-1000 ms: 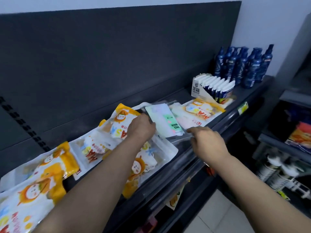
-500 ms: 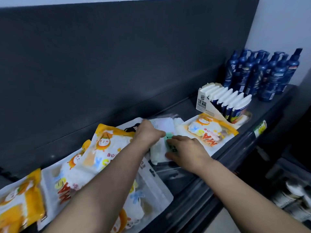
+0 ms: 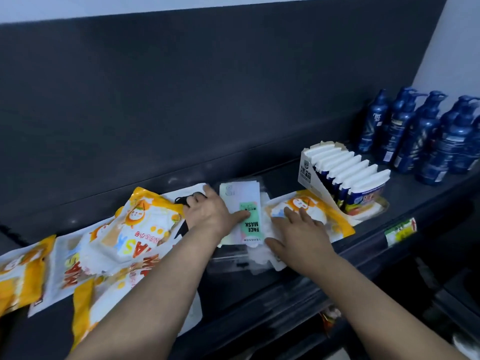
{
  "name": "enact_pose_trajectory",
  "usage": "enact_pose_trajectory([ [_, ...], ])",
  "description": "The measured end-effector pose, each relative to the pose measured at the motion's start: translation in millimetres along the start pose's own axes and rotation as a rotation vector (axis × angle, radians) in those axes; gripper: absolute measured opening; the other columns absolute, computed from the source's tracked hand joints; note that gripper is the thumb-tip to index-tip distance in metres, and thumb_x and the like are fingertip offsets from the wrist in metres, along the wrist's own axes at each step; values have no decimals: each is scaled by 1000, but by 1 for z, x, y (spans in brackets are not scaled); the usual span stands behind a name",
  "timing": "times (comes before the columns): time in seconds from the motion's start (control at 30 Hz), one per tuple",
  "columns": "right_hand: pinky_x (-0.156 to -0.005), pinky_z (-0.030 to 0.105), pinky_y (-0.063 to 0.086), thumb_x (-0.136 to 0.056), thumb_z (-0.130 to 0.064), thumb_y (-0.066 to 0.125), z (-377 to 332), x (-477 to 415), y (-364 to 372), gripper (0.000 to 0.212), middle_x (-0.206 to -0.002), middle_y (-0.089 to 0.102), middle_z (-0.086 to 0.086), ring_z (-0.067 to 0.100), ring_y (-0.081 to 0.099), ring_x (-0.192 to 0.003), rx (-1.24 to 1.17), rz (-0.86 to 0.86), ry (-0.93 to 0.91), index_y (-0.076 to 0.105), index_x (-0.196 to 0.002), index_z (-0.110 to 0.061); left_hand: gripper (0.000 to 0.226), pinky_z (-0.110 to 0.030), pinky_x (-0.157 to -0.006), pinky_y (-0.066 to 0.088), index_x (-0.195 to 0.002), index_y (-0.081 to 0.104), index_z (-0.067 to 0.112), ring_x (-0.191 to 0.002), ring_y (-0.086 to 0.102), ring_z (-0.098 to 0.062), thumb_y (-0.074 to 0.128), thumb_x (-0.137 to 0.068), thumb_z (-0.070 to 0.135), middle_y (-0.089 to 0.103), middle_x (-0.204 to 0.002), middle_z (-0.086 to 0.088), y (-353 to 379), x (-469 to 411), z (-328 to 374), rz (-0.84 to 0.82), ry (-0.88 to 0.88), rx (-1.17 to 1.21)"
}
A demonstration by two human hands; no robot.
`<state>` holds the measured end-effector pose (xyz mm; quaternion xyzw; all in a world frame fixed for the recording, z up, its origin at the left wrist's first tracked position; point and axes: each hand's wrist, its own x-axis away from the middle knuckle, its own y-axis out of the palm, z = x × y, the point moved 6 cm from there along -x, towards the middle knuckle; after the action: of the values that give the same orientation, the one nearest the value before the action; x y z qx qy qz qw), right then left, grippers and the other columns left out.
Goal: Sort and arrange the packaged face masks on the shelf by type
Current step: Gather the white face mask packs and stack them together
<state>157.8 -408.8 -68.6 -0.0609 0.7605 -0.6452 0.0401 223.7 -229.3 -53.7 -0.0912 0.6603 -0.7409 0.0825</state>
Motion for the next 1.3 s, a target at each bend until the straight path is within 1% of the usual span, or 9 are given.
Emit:
enact_pose_trajectory([
  [0.23,-116,49,9,-70,-75,56,27,13,7,103,-160,-5,7,35,-7,-146,-65,-200,-28,8,-150,-32,90,-34,-78,45,-116,38,12,-110,56,-29,84,-54,59,58,-109,-6,3,12,14,-47,-70,263],
  [0.37,-115,43,23,-76,-59,65,43,13,-2,92,-159,11,-1,23,12,-146,-76,-132,-63,19,-149,-27,57,-30,-64,52,-99,62,12,-82,67,-21,86,-60,45,68,-91,1,1,7,11,-7,-120,686],
  [0.47,-114,42,26,-84,-54,58,46,10,-2,79,-159,15,-2,22,16,-145,-31,-89,-83,23,-148,-25,41,-44,-76,59,-97,68,10,-80,71,-25,80,-67,36,74,-94,-6,-19,-1,3,132,-173,1074],
  [0.6,-114,45,21,-96,-48,40,36,-1,6,63,-160,10,1,25,10,-146,-13,-91,-40,19,-149,-23,44,-45,-79,58,-106,64,12,-85,69,-28,64,-70,37,71,-98,-6,-47,-5,-15,190,-102,991],
  [0.73,-114,47,18,-95,-23,37,24,-23,1,58,-159,8,7,29,2,-146,74,-58,37,17,-150,-19,35,-44,-81,57,-114,54,13,-92,67,-26,66,-84,28,68,-106,-2,-50,14,-41,195,-78,877],
  [0.93,-97,42,35,-92,-19,42,-30,-25,-2,40,-135,50,2,29,42,-125,24,65,-92,46,-133,-22,28,-45,-84,55,-107,50,17,-93,67,-26,66,-85,24,68,-105,-2,-52,35,-82,255,-138,916],
  [1.1,-107,32,32,-97,-9,36,-73,-18,10,50,-150,38,3,24,38,-134,-396,-103,-360,33,-146,-20,29,-48,-85,54,-106,46,19,-95,65,-28,67,-85,20,64,-94,2,-62,41,-100,360,-209,999],
  [1.2,-109,39,27,-89,-5,41,-56,-26,0,60,-150,36,-2,26,34,-136,-193,125,-272,33,-145,-25,28,-47,-86,54,-102,47,21,-96,65,-28,68,-84,22,65,-104,-3,-67,38,-100,371,-202,1011],
  [1.3,-110,48,26,-91,-11,39,-26,-30,4,57,-150,32,2,30,27,-139,-66,50,-100,30,-145,-25,29,-48,-85,55,-103,47,21,-95,66,-28,68,-84,24,66,-105,-4,-66,37,-96,349,-198,1039],
])
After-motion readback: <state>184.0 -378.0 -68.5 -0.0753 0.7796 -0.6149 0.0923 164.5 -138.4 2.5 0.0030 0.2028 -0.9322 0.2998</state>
